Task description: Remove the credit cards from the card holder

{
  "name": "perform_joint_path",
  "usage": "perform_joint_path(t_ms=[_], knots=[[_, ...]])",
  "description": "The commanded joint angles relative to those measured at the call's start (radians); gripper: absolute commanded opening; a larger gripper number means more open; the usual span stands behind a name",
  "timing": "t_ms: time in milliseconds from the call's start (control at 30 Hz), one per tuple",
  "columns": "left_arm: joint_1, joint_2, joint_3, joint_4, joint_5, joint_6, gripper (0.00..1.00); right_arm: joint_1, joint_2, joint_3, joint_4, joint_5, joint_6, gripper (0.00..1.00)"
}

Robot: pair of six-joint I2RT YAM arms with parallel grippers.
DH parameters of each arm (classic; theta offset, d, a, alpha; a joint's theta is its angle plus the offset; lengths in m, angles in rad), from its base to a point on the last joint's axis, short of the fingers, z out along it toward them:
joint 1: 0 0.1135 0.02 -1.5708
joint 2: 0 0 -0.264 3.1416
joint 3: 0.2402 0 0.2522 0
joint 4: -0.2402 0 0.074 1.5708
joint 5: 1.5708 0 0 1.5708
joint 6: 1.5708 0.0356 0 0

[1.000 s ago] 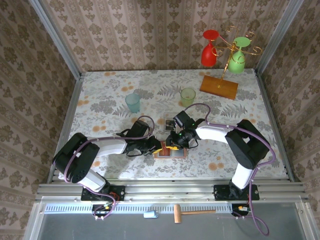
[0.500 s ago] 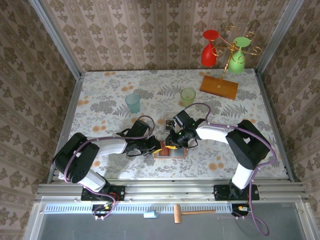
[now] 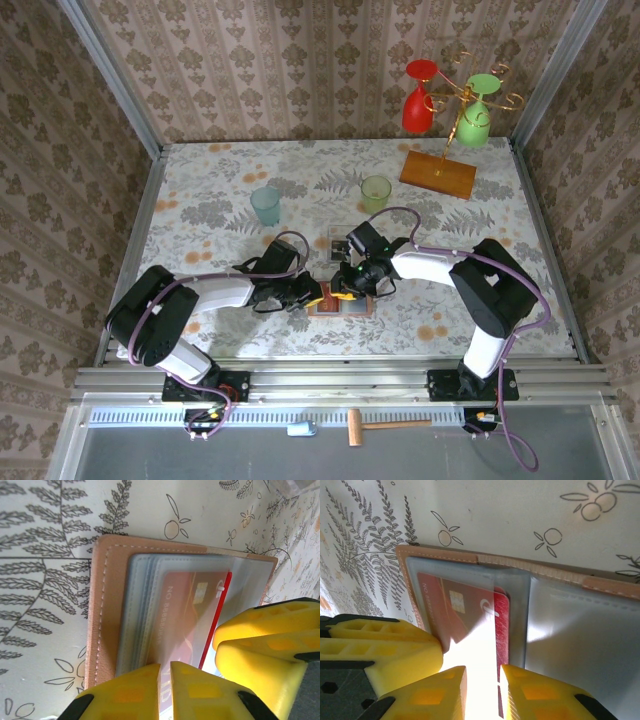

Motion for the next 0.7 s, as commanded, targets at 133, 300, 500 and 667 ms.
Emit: perform_joint_path(t_ms=[133, 300, 500, 667], knots=[[0.004, 0.006, 0.016, -0.034, -0.014, 0.018, 0.14, 0.007, -0.003, 0.021, -0.105, 0.072, -0.044, 0.25], [0.003, 0.006, 0.014, -0.032, -0.014, 0.015, 0.14, 0.009, -0.047, 0.015, -0.083, 0.066, -0.023, 0.23], [0.002, 0.006, 0.016, -0.032, -0.013, 0.014, 0.14, 0.009, -0.064, -0.014, -0.022, 0.019, 0.008, 0.18], [0.003, 0.005, 0.014, -0.032, -0.015, 0.013, 0.14, 0.009, -0.026, -0.040, 0.069, -0.052, 0.050, 0.18]])
